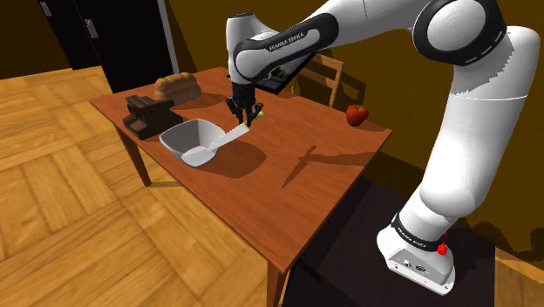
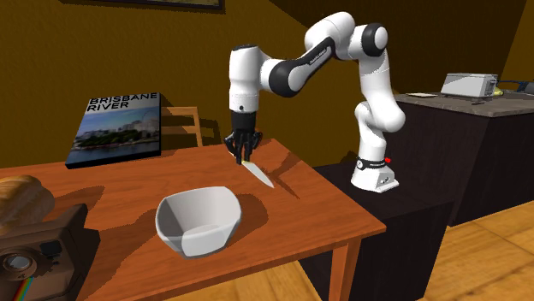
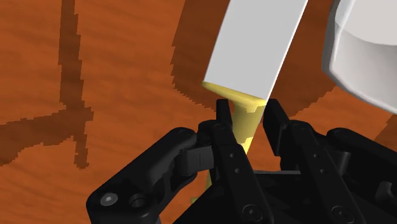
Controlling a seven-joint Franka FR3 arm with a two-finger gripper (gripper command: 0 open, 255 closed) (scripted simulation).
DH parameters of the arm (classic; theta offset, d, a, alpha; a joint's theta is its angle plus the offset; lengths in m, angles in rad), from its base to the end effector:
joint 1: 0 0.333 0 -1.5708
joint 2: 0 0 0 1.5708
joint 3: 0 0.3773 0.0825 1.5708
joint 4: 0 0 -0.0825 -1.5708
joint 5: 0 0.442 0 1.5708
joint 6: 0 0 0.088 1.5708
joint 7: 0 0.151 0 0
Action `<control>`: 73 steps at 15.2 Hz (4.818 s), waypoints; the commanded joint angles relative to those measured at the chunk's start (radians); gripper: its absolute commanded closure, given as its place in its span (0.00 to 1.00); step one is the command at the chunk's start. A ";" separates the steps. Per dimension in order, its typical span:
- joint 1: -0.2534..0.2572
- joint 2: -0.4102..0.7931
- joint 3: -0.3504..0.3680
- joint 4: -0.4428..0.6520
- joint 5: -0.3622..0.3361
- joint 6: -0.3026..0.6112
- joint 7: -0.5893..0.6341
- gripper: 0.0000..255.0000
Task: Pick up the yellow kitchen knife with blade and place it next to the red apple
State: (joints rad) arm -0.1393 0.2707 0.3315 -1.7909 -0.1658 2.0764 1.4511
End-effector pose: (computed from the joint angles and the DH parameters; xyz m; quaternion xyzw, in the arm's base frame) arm 0.6913 0.1056 0.3986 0.8268 -0.5616 0.0325 0.0085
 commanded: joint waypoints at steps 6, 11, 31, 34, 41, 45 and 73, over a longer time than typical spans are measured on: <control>-0.049 -0.055 -0.017 -0.022 0.028 -0.024 -0.078 1.00; -0.123 -0.106 -0.058 -0.088 0.057 0.002 -0.200 1.00; -0.386 -0.082 -0.242 -0.052 0.115 0.015 -0.672 1.00; -0.424 -0.048 -0.266 -0.005 0.123 0.004 -0.738 1.00; -0.427 -0.018 -0.269 -0.047 0.120 0.076 -0.740 1.00; -0.426 0.003 -0.270 -0.073 0.117 0.123 -0.737 1.00; -0.420 0.183 -0.280 -0.154 0.094 0.384 -0.718 1.00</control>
State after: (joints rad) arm -0.5595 0.4539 0.0514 -1.9451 -0.0715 2.4603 0.7333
